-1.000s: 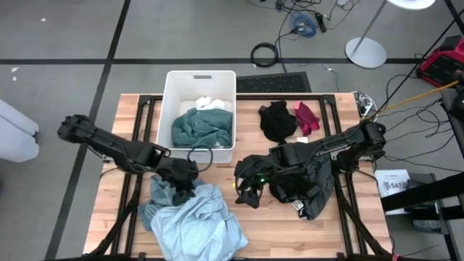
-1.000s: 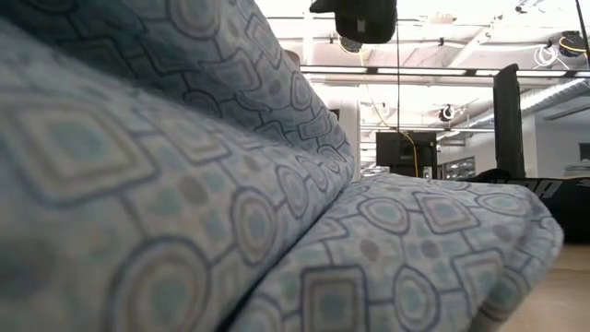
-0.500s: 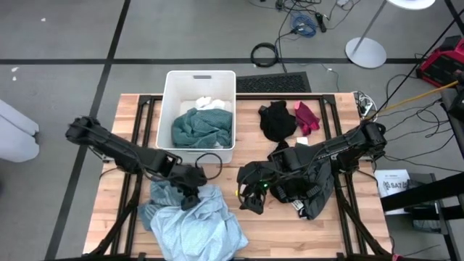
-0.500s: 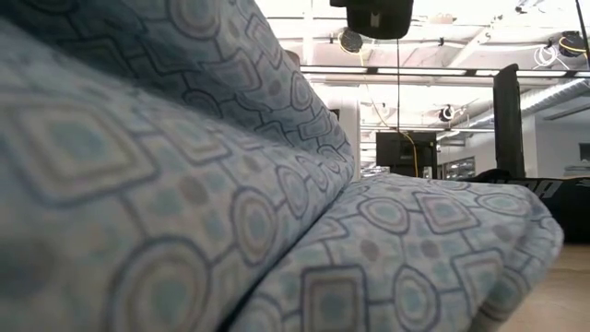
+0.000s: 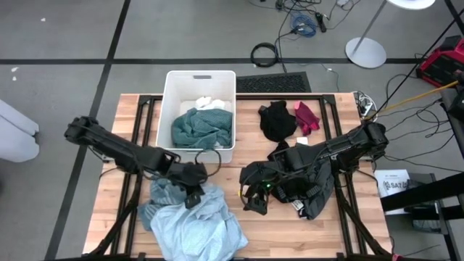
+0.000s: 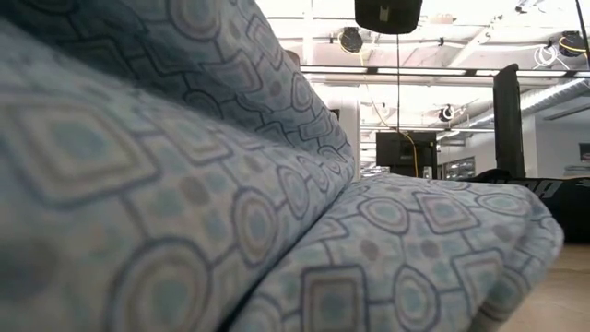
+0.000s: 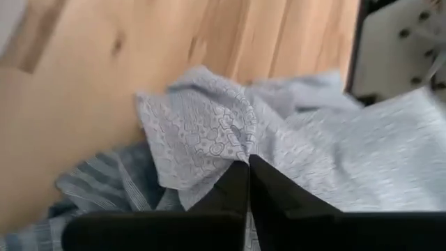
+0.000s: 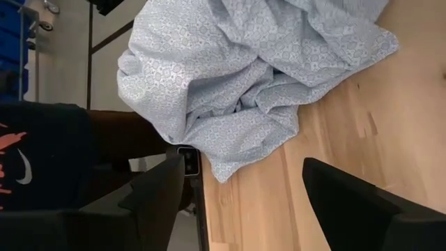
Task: Sort clothes
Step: Put the gray and white shirt into the white laundry organizer
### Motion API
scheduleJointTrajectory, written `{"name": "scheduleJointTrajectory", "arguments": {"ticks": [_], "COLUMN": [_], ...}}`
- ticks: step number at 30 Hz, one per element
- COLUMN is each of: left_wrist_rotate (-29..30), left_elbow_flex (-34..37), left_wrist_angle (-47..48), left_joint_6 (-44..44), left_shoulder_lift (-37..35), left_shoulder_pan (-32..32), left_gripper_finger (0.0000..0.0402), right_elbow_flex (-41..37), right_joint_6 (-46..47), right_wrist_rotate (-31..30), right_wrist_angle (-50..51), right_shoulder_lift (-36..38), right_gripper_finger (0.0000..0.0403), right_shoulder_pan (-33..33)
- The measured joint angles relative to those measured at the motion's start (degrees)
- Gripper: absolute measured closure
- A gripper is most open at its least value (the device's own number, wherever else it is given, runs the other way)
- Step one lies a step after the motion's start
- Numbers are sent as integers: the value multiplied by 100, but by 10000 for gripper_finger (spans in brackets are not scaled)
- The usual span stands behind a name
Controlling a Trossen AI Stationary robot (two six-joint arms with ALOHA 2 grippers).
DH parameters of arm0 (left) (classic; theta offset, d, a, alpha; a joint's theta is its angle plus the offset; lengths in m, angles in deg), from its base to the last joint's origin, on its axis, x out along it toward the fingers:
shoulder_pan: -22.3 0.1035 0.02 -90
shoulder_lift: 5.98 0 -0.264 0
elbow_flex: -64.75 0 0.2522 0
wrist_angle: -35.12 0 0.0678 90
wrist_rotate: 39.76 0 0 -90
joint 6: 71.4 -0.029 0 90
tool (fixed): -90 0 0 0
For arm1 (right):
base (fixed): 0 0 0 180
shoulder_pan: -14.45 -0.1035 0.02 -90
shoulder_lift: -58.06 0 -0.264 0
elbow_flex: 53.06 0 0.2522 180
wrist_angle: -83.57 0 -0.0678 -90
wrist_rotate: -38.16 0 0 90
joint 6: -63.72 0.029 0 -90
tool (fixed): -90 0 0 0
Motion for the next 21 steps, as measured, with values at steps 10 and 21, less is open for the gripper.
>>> {"name": "scheduleJointTrajectory", "arguments": {"ticks": [10,21], "left_wrist_rotate": [-350,-394], "left_elbow_flex": [0,-4], "left_wrist_angle": [-1760,-3844], "left_joint_6": [-221,-478], "left_shoulder_lift": [-1449,-2691], "left_shoulder_pan": [70,67], "left_gripper_finger": [397,397], "right_elbow_flex": [0,4], "right_joint_6": [-163,-480], "right_wrist_rotate": [-318,-1639], "right_wrist_angle": [-106,-776], "right_shoulder_lift": [143,289], "right_gripper_finger": [124,124], "right_shoulder_pan": [10,60]}}
